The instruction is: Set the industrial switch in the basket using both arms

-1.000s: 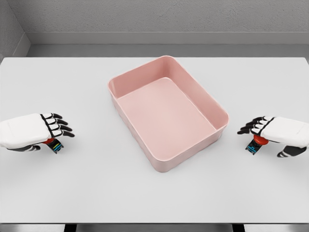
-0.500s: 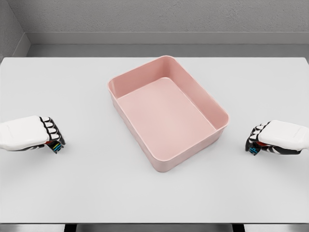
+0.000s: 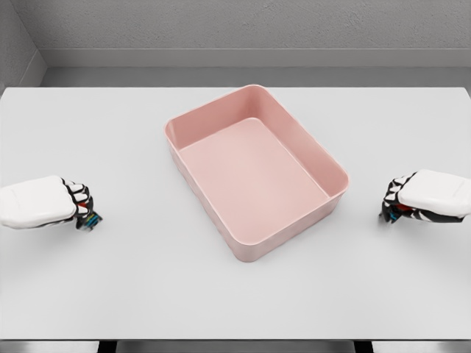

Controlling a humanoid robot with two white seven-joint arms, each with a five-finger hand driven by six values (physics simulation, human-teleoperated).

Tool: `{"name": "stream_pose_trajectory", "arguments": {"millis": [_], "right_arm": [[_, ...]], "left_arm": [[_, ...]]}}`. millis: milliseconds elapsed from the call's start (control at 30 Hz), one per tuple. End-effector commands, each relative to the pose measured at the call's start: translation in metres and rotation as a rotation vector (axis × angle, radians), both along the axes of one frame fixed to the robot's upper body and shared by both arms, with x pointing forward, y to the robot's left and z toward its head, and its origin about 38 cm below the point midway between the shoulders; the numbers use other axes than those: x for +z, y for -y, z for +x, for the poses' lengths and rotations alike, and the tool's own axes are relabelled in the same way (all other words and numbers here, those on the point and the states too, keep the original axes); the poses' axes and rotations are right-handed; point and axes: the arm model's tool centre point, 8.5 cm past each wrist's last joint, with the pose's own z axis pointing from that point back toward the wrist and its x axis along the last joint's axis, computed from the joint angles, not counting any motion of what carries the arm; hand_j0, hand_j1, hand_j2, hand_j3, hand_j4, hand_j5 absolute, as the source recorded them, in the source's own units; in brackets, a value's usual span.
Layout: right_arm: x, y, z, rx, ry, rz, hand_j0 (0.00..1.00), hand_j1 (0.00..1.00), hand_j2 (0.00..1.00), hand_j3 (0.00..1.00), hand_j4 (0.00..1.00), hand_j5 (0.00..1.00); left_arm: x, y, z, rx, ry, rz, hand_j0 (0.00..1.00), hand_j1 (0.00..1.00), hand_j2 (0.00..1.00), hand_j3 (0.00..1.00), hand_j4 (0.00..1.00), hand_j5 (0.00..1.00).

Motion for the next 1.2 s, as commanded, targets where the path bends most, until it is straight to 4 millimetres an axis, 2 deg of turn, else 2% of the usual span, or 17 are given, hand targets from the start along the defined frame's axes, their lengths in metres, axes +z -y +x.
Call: {"name": "stream_pose_trajectory", "arguments": {"millis": [0, 200, 400, 533, 733, 900, 1100, 1167], "right_arm": [[0.003, 0.001, 0.001, -0.003, 0.003, 0.003, 0.42, 0.42, 0.42, 0.42, 0.42, 0.42], [0.019, 0.001, 0.008, -0.007, 0.047, 0.000, 0.42, 0.42, 0.42, 0.42, 0.42, 0.42], [0.037, 0.001, 0.017, -0.010, 0.096, -0.003, 0.42, 0.42, 0.42, 0.42, 0.42, 0.42], [0.047, 0.001, 0.020, -0.009, 0.121, -0.006, 0.42, 0.42, 0.42, 0.42, 0.42, 0.42], [0.062, 0.000, 0.026, -0.005, 0.162, -0.004, 0.42, 0.42, 0.42, 0.42, 0.42, 0.42], [0.075, -0.004, 0.031, 0.002, 0.201, 0.006, 0.42, 0.42, 0.42, 0.42, 0.42, 0.42], [0.090, -0.016, 0.038, 0.034, 0.253, 0.037, 0.42, 0.42, 0.42, 0.42, 0.42, 0.42], [0.090, -0.033, 0.045, 0.074, 0.259, 0.054, 0.42, 0.42, 0.42, 0.42, 0.42, 0.42]], "left_arm": [[0.003, 0.001, 0.001, 0.002, 0.007, -0.013, 0.21, 0.21, 0.21, 0.21, 0.21, 0.21], [0.006, 0.014, 0.007, -0.014, 0.030, -0.065, 0.23, 0.23, 0.23, 0.23, 0.23, 0.23], [0.023, 0.020, 0.016, -0.008, 0.088, -0.126, 0.23, 0.23, 0.23, 0.23, 0.23, 0.23], [0.036, 0.034, 0.026, -0.025, 0.129, -0.183, 0.24, 0.24, 0.24, 0.24, 0.24, 0.24], [0.046, 0.064, 0.040, -0.066, 0.179, -0.286, 0.24, 0.24, 0.24, 0.24, 0.24, 0.24], [0.059, 0.081, 0.049, -0.095, 0.223, -0.335, 0.24, 0.24, 0.24, 0.24, 0.24, 0.24], [0.073, 0.109, 0.059, -0.141, 0.268, -0.412, 0.25, 0.25, 0.25, 0.25, 0.25, 0.25], [0.074, 0.121, 0.061, -0.160, 0.274, -0.448, 0.25, 0.25, 0.25, 0.25, 0.25, 0.25]]}}
